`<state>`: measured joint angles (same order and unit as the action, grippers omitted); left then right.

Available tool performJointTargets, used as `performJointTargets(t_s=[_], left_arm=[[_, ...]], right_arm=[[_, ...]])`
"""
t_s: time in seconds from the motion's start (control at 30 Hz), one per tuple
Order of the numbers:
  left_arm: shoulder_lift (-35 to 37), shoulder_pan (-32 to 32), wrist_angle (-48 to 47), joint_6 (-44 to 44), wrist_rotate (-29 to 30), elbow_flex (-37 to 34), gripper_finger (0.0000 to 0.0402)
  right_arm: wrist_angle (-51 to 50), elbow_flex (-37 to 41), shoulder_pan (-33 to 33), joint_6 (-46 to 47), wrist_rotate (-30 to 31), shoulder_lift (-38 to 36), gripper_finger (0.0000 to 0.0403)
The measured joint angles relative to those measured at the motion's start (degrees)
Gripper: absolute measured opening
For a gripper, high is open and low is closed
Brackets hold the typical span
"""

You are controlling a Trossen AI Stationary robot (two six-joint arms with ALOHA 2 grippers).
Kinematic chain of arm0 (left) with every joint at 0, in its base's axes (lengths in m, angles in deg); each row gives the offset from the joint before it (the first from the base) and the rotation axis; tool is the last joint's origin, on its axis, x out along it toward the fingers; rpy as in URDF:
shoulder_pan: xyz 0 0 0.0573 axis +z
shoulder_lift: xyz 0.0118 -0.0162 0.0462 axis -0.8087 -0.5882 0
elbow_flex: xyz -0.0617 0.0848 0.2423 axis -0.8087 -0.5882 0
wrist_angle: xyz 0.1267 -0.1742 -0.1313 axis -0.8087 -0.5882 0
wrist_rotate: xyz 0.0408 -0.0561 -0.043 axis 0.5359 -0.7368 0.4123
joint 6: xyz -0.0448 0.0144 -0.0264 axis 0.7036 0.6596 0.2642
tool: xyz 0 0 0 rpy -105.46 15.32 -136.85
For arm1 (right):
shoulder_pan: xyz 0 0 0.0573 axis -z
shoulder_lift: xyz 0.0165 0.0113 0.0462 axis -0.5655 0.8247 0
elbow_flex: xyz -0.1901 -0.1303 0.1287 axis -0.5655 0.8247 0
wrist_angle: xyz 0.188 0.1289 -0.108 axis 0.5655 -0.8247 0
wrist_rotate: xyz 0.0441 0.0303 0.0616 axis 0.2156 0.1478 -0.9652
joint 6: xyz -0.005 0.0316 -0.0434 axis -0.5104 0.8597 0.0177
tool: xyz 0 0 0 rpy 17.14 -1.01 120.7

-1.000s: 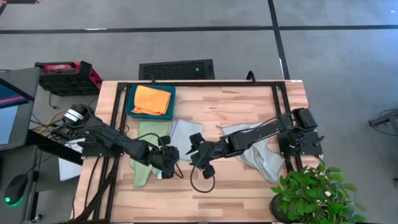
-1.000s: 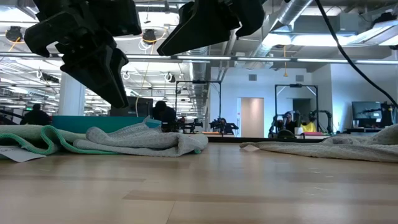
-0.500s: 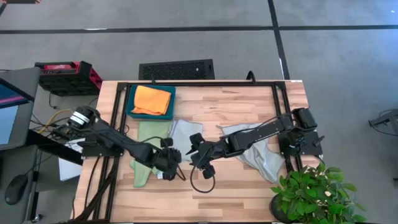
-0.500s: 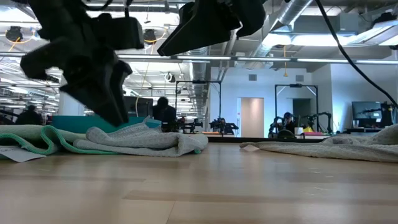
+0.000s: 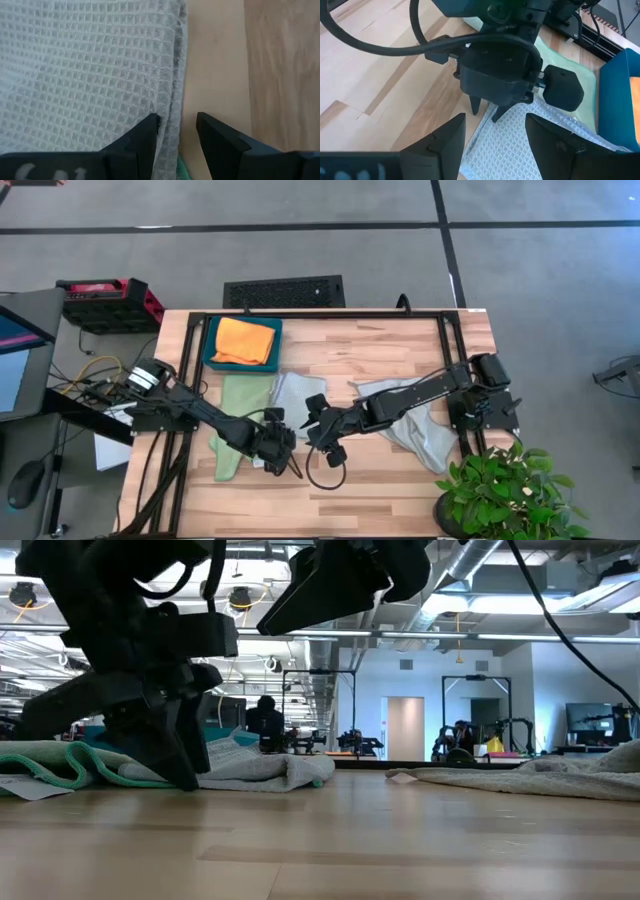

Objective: Fold microfiber towels
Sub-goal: Put the folded gray towel into the blue bin

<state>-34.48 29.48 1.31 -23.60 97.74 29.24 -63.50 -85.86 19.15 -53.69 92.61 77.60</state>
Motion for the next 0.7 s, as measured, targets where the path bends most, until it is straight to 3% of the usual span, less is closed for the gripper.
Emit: performJointTargets(t_s=[0.27,0.53,0.7], left_arm=[[-0.43,-0.04,-0.12,1.57,2.87,-0.05,0.0125],[-0.62,0.26,-0.95,1.59,3.50,-0.20,0.0018],[-0.62,0.28,-0.84,4.39,3.69,-0.21,0.0008]], right_arm=[[-0.18,0.00,0.00,0.40,0.00,0.00,0.0230],[-0.38,0.00,0.00,0.50,0.00,0.00,0.0230],[-0.44,0.00,0.00,0.52,0.00,0.00,0.0230]])
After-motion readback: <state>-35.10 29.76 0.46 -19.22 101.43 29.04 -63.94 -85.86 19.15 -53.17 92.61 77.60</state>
